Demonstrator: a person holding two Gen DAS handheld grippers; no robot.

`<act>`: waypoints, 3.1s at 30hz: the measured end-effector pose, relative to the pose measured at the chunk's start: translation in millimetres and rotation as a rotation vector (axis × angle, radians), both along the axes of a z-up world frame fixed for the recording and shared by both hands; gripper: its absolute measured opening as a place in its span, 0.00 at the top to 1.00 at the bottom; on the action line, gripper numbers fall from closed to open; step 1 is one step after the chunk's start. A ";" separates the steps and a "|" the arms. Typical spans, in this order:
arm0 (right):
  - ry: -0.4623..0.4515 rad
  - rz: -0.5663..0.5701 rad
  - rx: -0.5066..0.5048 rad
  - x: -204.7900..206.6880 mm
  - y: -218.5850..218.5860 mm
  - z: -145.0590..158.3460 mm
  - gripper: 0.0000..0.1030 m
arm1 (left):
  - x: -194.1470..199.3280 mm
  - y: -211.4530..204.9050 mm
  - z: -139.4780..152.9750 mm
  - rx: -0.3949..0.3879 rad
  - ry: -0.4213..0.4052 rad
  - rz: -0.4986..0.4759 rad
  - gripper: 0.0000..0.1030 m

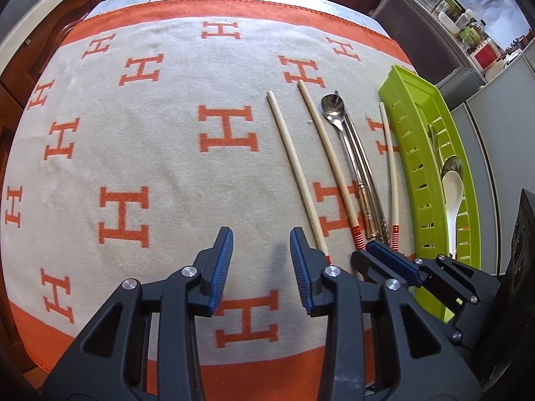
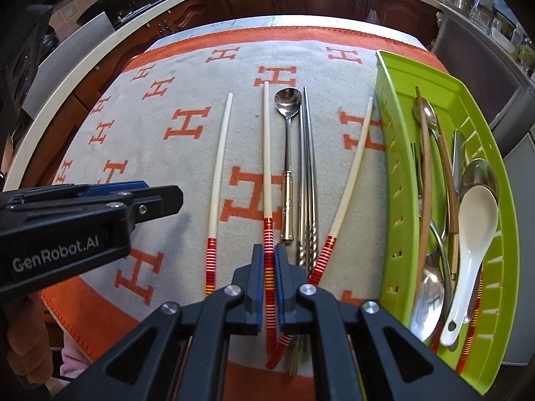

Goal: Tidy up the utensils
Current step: 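Grasp a red-banded chopstick with the right tool while the left tool grasps another, then carry both red-banded chopsticks into the tray and open both tools, then withdraw both open tools from the tray back over the blanket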

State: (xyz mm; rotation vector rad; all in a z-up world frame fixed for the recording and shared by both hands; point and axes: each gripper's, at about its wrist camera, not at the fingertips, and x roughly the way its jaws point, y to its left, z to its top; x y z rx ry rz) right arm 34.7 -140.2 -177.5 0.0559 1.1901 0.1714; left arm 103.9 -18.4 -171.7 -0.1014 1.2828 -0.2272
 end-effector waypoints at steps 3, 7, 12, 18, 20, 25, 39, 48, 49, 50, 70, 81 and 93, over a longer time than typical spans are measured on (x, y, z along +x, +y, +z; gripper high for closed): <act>0.000 -0.011 0.040 0.0 -5.2 -0.1 0.95 | -0.1 -9.4 1.3 -0.005 -0.003 -0.014 0.69; -0.012 -0.034 0.106 -3.9 -15.6 5.0 0.95 | 1.0 -22.1 0.4 0.003 -0.004 -0.028 0.69; -0.050 -0.042 0.171 -11.1 -26.3 18.8 0.95 | 3.5 -31.1 -2.8 0.016 0.004 -0.020 0.69; -0.069 -0.057 0.213 -15.6 -37.0 26.7 0.95 | 7.5 -37.4 -11.0 0.029 0.033 -0.002 0.75; -0.069 -0.057 0.219 -15.9 -37.6 26.8 0.95 | 7.5 -39.9 -12.1 0.048 0.024 0.007 0.79; -0.083 -0.052 0.233 -17.9 -38.1 29.6 0.95 | 8.7 -42.1 -14.4 0.020 0.030 0.004 0.96; -0.168 -0.077 0.269 -33.8 -51.4 59.7 0.95 | 4.2 -25.2 23.8 -0.084 -0.026 0.028 0.97; -0.247 -0.193 0.280 -55.1 -92.2 88.4 0.95 | 2.7 -65.8 68.1 -0.162 -0.058 -0.085 0.97; -0.253 -0.210 0.279 -56.7 -97.9 90.3 0.95 | 2.4 -73.6 72.3 -0.167 -0.061 -0.104 0.97; -0.260 -0.228 0.277 -57.9 -103.6 91.7 0.95 | 2.1 -81.6 76.0 -0.170 -0.063 -0.119 0.97; -0.153 -0.410 0.221 -63.8 -159.9 52.6 0.94 | 7.2 -182.0 44.7 -0.178 0.020 -0.246 0.97; -0.147 -0.429 0.216 -62.3 -156.7 51.6 0.87 | -1.8 -154.0 41.0 -0.094 0.014 -0.258 0.83; -0.180 -0.367 0.207 -62.4 -134.3 70.1 0.86 | -15.5 -108.0 71.2 -0.028 -0.101 -0.213 0.60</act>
